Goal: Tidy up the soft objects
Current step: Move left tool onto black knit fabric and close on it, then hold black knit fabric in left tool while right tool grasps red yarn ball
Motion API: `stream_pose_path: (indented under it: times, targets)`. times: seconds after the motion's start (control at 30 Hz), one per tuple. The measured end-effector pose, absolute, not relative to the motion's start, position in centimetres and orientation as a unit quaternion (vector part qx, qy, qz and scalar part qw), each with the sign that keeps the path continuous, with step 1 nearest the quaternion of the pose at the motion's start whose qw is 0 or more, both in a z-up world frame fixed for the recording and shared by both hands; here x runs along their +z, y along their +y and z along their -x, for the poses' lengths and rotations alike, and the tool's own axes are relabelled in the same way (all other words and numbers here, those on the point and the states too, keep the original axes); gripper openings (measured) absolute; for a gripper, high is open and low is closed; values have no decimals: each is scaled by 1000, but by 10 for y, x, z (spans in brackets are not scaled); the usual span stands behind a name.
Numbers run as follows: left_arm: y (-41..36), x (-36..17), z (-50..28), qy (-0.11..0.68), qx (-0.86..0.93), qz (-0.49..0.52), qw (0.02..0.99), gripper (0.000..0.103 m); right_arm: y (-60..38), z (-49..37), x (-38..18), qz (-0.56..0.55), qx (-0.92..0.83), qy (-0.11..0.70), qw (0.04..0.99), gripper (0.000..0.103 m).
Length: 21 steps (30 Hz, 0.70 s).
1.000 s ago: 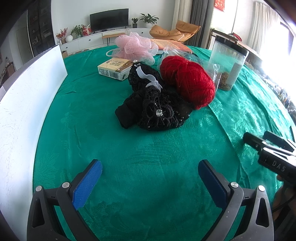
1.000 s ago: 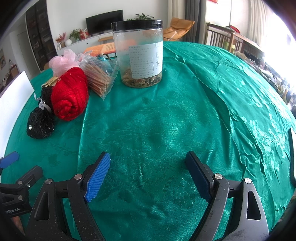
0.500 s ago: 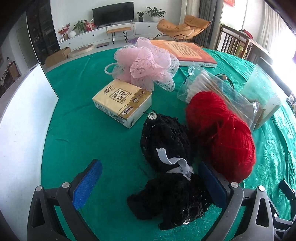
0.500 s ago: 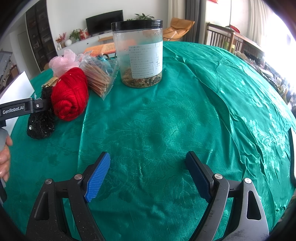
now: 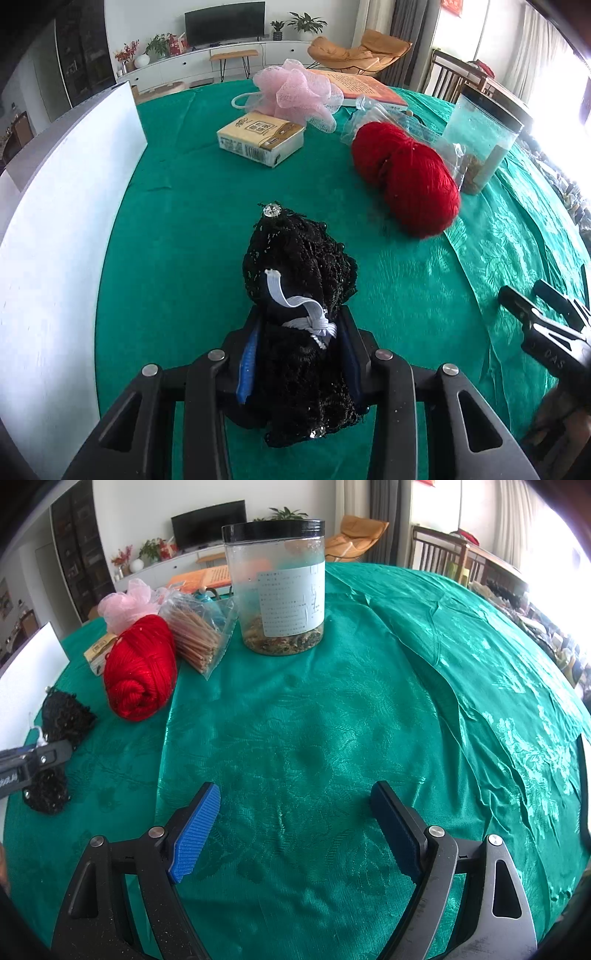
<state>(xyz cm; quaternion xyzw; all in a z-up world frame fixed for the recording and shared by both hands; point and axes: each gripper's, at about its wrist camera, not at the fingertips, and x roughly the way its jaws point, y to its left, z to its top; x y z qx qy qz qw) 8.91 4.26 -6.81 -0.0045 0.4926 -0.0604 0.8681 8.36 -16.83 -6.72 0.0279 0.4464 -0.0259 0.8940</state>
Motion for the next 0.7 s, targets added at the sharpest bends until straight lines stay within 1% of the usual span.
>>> stream_pose_path:
  times: [0.07, 0.1, 0.13, 0.17, 0.27, 0.3, 0.33, 0.4, 0.7]
  targets:
    - [48, -69, -81, 483, -53, 9, 874, 52, -168, -84, -67, -28, -26, 446, 894, 86]
    - [50, -70, -81, 478, -49, 9, 877, 75, -168, -84, -67, -28, -26, 446, 894, 86]
    - [50, -71, -81, 477, -40, 8, 878, 95, -168, -84, -67, -28, -26, 446, 894, 86]
    - [51, -72, -83, 472, -32, 8, 881, 97, -168, -84, -67, -28, -26, 446, 894, 86]
    - [45, -80, -89, 472, -27, -3, 881, 97, -168, -84, -67, -29, -25, 446, 894, 86]
    - [42, -84, -90, 478, -26, -11, 878, 98, -167, -84, -67, -29, -25, 446, 894, 86]
    - [41, -85, -88, 463, -23, -18, 886, 101, -167, -84, -67, -29, -25, 446, 894, 86]
    - [44, -89, -86, 458, -23, -11, 889, 103, -167, -84, -67, -30, -25, 446, 894, 86]
    - [47, -92, -88, 459, -24, -9, 888, 103, -167, -84, -67, -28, -26, 447, 894, 86]
